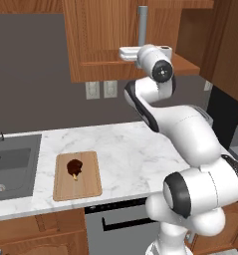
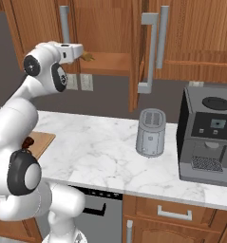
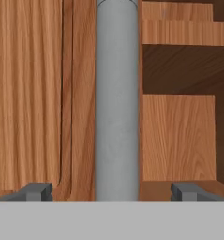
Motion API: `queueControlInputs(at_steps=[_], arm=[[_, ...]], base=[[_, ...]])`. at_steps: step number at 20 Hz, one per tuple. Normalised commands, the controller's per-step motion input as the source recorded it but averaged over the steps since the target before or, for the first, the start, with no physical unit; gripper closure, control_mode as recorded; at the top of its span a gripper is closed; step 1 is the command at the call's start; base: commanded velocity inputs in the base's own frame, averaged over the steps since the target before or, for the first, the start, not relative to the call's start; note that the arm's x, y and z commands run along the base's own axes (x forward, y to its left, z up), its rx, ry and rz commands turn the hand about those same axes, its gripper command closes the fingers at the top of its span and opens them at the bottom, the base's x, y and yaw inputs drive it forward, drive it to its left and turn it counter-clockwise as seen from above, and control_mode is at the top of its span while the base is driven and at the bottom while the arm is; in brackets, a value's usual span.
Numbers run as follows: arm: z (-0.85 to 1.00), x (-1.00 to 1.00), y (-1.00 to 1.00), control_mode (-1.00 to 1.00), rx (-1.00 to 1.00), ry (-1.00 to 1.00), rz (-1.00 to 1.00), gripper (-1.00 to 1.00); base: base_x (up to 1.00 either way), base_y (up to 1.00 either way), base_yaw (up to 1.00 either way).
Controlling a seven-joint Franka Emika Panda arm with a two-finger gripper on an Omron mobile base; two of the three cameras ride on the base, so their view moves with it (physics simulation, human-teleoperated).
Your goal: Open the cabinet, retrieve the rolling pin, and place it next to the meat on the cutting board to prepare for tenderizing.
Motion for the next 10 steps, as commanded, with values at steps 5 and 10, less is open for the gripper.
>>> queueControlInputs(at_steps=[5, 10], arm=[[0.00, 0.23, 0.00, -1.00, -0.03, 0.00, 0.00, -1.00], [-0.04, 0.30, 0.00, -1.00, -0.02, 0.00, 0.00, -1.00]], base=[[0.00, 0.00, 0.00], [0.00, 0.00, 0.00]])
